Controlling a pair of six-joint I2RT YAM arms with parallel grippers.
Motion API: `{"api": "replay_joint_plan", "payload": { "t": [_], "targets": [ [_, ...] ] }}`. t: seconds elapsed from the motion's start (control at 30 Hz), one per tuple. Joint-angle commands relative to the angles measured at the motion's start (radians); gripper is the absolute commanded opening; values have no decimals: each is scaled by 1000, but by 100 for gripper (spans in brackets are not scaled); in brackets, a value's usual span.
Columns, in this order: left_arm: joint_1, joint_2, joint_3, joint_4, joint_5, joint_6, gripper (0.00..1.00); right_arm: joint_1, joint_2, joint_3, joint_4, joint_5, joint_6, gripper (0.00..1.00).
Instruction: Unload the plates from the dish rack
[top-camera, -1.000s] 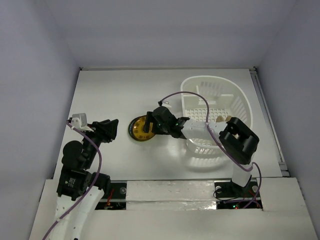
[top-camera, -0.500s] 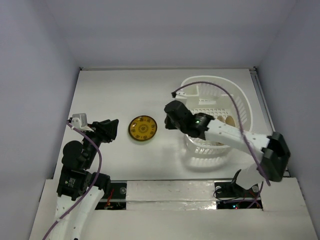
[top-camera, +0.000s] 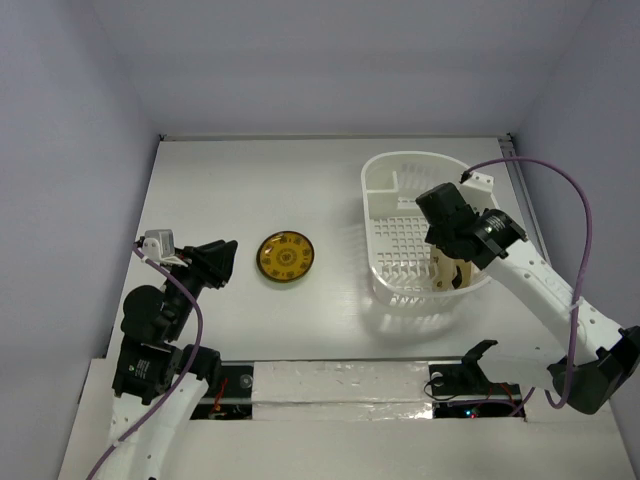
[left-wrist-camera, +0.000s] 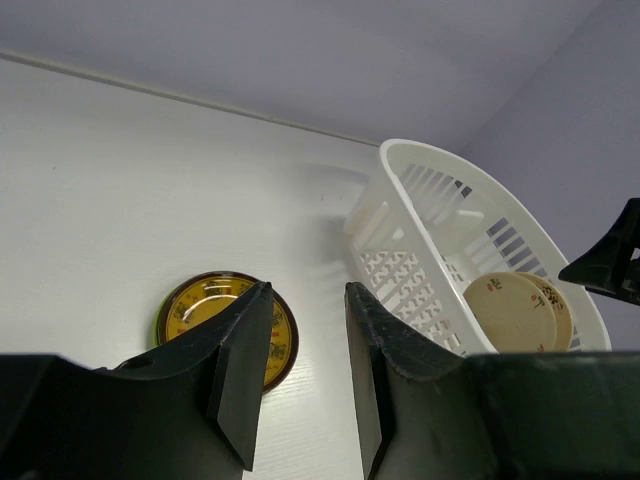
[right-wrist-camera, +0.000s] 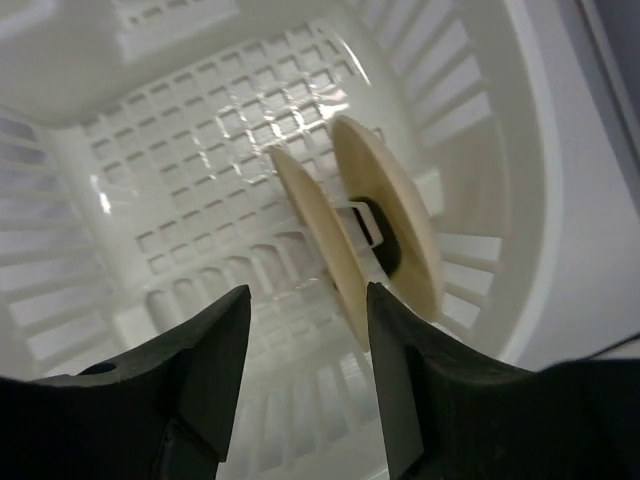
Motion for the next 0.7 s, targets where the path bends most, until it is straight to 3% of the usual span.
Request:
{"api": "replay_joint_plan", "payload": {
  "t": [0.0, 0.3, 0.67],
  "targets": [
    [-6, -11, 21, 56, 31, 8, 32, -40, 40, 20, -128, 12, -38, 56],
    [-6, -35, 21, 58, 40, 11, 37, -62, 236, 4, -129, -31, -129, 53],
    [-6, -51, 22, 62, 46, 12, 38, -71, 357, 77, -203, -25, -134, 28]
  ]
}}
